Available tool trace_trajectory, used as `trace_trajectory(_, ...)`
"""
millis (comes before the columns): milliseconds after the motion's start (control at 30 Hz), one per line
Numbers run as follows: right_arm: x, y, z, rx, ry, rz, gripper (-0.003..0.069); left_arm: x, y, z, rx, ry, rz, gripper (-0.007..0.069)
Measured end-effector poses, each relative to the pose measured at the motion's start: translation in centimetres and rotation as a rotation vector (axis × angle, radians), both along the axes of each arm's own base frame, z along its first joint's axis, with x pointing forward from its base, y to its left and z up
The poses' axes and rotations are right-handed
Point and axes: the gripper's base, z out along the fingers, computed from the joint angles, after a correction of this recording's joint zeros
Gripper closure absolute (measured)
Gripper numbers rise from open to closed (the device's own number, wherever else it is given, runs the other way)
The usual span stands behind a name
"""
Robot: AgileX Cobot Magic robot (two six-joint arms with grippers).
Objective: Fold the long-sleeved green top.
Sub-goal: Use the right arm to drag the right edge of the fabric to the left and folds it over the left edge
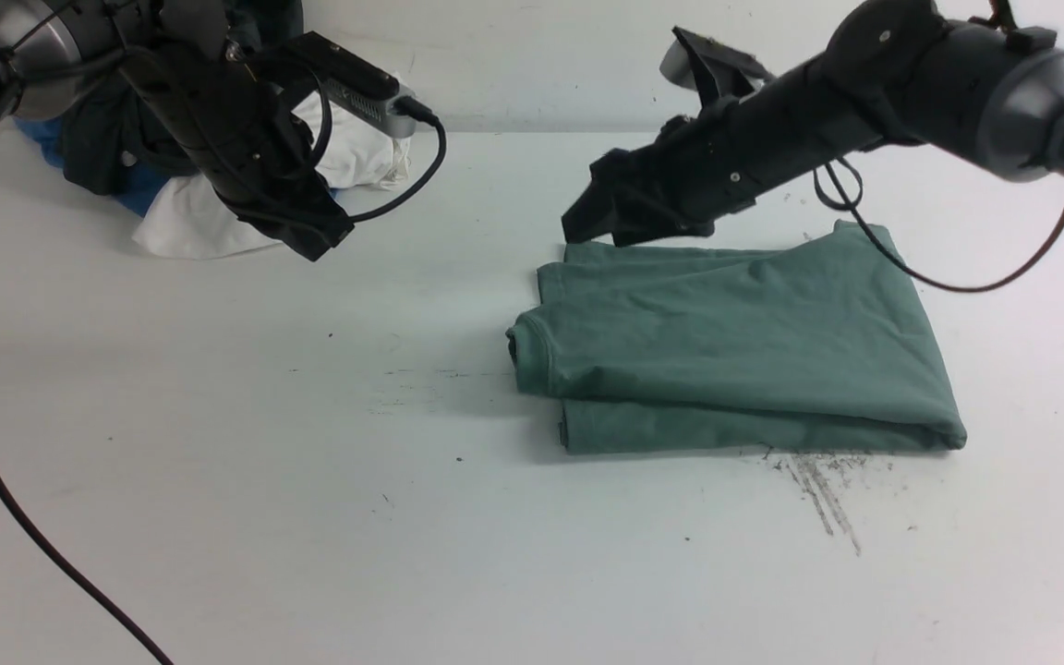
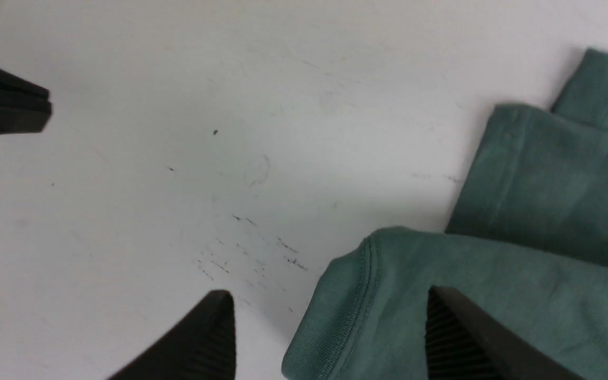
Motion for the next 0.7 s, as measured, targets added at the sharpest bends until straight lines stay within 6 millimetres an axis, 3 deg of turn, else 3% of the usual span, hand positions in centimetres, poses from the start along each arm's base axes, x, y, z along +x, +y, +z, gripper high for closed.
trace_trajectory(133,0.0,-1.2,2.8,-0.106,-0.078,0.049,0.0180,-0.1,-1.0,0.2,-0.062,0.001,-0.025,0.0632)
trace_trajectory(200,0.0,-3.2,4.4,-0.246,-0.102,0.036,0.0229,-0.4,-2.9,0.3,-0.103,-0.010,-0.084,0.0632)
trace_trajectory(267,0.1,-4.9,4.5,-0.356,-0.089,0.003,0.0291,-0.7,-4.9,0.5,-0.129,-0.037,-0.137,0.0632)
trace_trajectory(367,1.1,-9.0,3.8,-0.536,-0.052,-0.123,0.0456,-1.6,-9.5,0.5,-0.179,-0.086,-0.224,0.0632)
trace_trajectory(400,1.2,-9.4,3.7,-0.545,-0.044,-0.134,0.0468,-1.6,-9.8,0.5,-0.185,-0.093,-0.227,0.0632)
trace_trajectory(433,1.8,-11.3,3.0,-0.590,-0.019,-0.192,0.0554,-1.9,-12.0,-0.1,-0.207,-0.112,-0.258,0.0632)
trace_trajectory(467,2.0,-12.3,2.7,-0.599,-0.007,-0.217,0.0593,-2.0,-13.1,-0.6,-0.215,-0.112,-0.274,0.0632)
trace_trajectory(500,2.2,-12.8,2.5,-0.604,0.001,-0.232,0.0608,-2.1,-13.6,-0.9,-0.219,-0.114,-0.281,0.0632)
trace_trajectory(533,2.7,-14.4,1.7,-0.610,0.032,-0.269,0.0646,-2.1,-15.4,-2.3,-0.226,-0.119,-0.301,0.0632)
trace_trajectory(600,3.2,-15.7,0.3,-0.608,0.073,-0.291,0.0665,-1.8,-17.0,-4.8,-0.225,-0.112,-0.309,0.0632)
trace_trajectory(700,3.4,-16.0,-2.6,-0.602,0.150,-0.280,0.0671,-1.2,-18.0,-8.3,-0.210,-0.082,-0.301,0.0632)
